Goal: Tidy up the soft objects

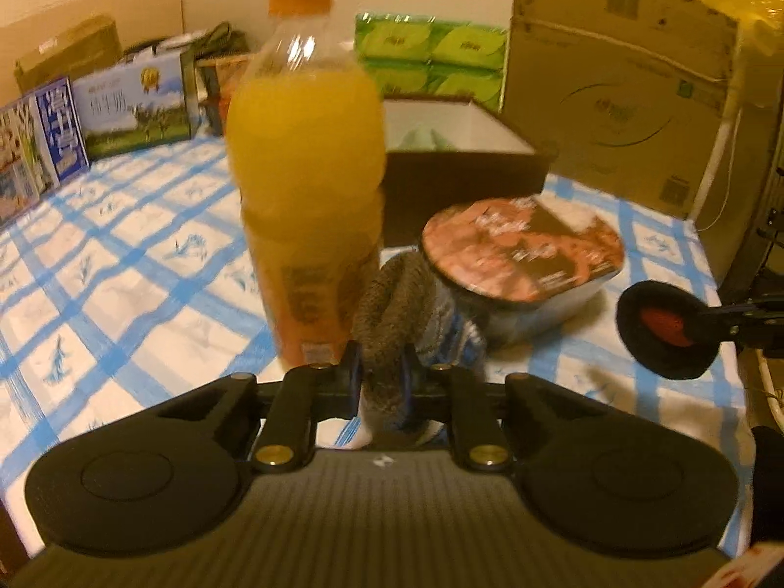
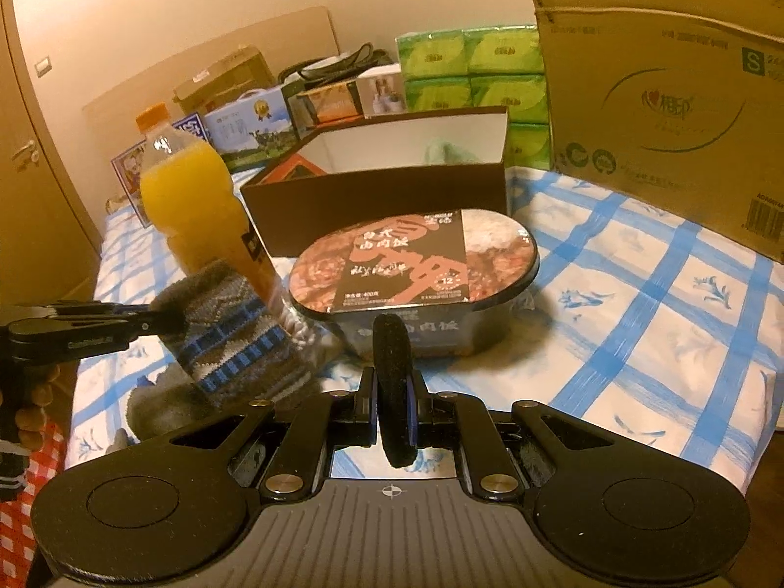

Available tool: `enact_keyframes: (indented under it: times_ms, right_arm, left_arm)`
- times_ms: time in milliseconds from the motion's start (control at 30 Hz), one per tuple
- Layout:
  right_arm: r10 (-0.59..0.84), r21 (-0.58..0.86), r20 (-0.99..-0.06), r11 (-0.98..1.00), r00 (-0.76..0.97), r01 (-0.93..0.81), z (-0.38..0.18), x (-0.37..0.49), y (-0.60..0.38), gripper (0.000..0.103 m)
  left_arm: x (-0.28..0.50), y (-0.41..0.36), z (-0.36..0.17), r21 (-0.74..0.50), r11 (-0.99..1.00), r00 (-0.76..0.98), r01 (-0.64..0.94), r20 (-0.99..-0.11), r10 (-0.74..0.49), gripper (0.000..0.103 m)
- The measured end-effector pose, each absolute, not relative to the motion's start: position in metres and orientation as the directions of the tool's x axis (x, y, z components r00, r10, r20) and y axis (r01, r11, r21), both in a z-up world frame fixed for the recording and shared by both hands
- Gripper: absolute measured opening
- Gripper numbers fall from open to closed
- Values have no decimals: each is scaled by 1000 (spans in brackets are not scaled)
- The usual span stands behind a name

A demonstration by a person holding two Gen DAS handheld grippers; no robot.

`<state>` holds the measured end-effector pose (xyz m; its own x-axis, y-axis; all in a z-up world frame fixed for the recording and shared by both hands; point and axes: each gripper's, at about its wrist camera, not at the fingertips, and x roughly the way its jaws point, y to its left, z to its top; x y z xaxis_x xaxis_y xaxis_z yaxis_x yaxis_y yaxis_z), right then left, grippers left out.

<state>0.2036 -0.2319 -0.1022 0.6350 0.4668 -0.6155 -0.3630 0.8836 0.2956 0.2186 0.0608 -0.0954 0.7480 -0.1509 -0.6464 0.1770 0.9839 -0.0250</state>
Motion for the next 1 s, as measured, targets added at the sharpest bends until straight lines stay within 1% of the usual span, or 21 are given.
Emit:
enact_keyframes:
  times_ms: [233,500,800,900,1000]
  right_arm:
    - [480,302,-595,877,644,-374,-87,203,-242,11]
    - [503,301,-537,864,677,-403,-59,214,-258,11]
    - [535,296,-472,845,701,-446,-29,252,-274,11]
    - [539,281,-451,842,711,-460,-22,271,-275,11]
    - [549,296,-435,836,714,-463,-17,295,-277,11]
  left_arm:
    - [205,39,-57,12,976,784,219,-597,-169,13]
    - [211,14,-17,44,976,815,214,-559,-154,13]
    - [250,-18,15,75,980,839,183,-531,-116,13]
    - [269,-27,25,84,983,851,163,-517,-97,13]
    - [289,-35,36,96,986,863,136,-501,-70,13]
